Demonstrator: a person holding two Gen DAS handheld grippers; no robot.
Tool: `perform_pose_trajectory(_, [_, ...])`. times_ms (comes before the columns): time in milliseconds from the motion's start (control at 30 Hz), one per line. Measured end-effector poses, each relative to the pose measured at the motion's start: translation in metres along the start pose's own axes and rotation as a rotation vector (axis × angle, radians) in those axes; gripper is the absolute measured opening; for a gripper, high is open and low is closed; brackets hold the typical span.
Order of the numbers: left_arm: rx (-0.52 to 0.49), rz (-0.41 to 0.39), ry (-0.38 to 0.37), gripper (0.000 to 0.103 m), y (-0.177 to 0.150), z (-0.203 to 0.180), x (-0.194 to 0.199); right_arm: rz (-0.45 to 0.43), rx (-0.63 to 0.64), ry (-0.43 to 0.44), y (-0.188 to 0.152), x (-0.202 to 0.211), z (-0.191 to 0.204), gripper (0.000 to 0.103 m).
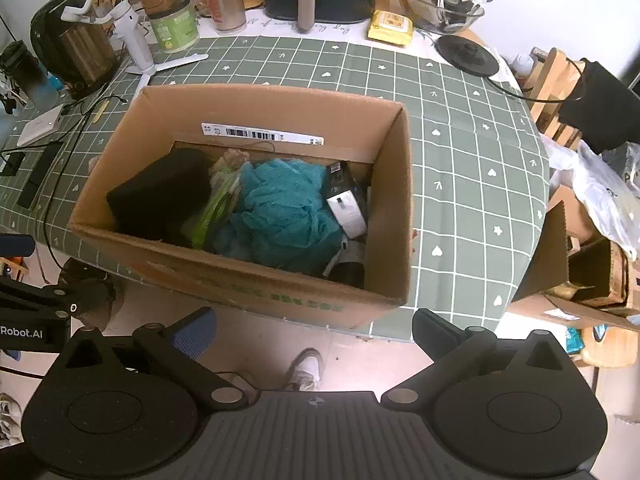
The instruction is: Organize soft objects
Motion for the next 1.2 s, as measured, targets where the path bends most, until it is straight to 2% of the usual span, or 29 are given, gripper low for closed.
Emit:
perform_pose_trajectory(567, [0.023,-0.013,0.001,0.103,0.012,-0.005,0.004,-0.022,-0.003,0.009,0.010,0.001,-0.012,0.103])
perform_pose_trajectory(1200, [0.048,0.006,-0.011,0.103,0.017,-0.006,0.001,-0.011,0.005,0.008,0.017,-0.003,-0.017,0.103])
Point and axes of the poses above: each gripper's, at about its wrist camera, not at the fingertips, and x roughly against the way its jaws point, z to its left, y to its top, the point moved 4 cm from there along -x, roughly the way its jaws point, and after that the axes turned 6 degrees about z, right-handed, at the moved point
